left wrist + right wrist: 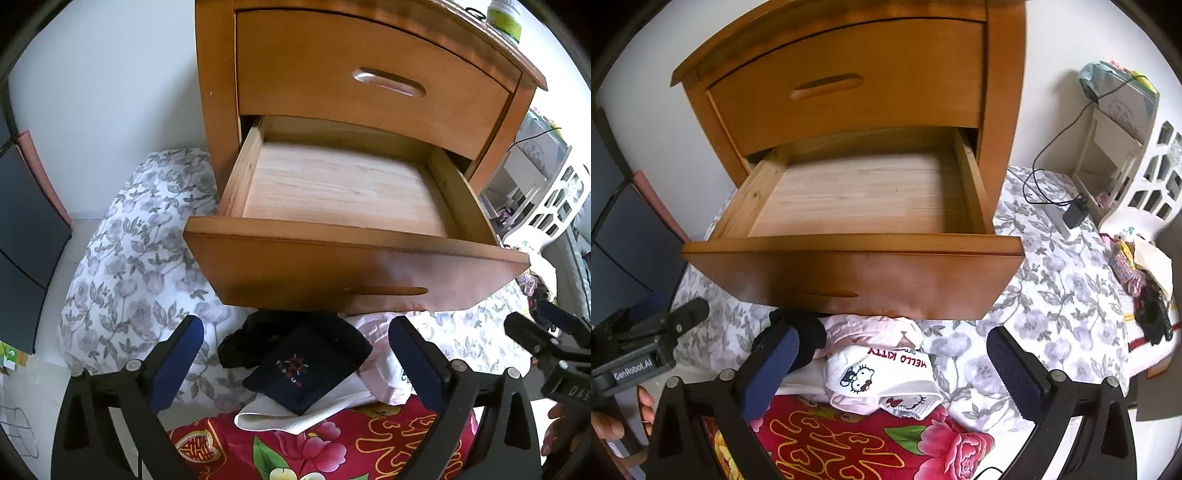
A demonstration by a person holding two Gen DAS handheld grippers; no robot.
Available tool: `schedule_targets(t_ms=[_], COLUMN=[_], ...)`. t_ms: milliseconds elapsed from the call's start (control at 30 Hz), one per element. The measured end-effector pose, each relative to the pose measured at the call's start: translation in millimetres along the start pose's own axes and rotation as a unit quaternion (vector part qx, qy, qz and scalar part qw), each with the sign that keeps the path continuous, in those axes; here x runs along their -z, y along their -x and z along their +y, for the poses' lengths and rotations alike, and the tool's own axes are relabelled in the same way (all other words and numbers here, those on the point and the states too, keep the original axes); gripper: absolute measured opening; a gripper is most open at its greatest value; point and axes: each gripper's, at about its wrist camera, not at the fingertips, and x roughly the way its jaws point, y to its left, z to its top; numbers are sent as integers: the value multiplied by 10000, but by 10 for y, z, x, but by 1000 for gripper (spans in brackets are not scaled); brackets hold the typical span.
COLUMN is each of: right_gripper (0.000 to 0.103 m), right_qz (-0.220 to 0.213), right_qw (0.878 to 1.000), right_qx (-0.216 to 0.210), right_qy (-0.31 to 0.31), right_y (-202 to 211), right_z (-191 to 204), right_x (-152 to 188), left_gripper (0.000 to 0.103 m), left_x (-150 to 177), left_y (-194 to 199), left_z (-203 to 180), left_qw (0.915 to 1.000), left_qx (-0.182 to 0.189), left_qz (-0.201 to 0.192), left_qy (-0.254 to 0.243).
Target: Take underwear out of drawer
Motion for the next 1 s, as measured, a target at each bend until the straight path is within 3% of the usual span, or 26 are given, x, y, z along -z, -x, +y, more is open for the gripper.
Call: schedule_targets(t_ms=[1000], right_gripper=[103], right_qz=[-158], right_qw=[9994], right_qx=[296], right_qy=[-12], right_y=[224], right_z=[90], right_x=[77], left_gripper=[100], left_x=[44], left_y=[194], left_z=[-78], left_qw=[9961], left_qx=[-828], left_qz=[-6], left_qy=[-322])
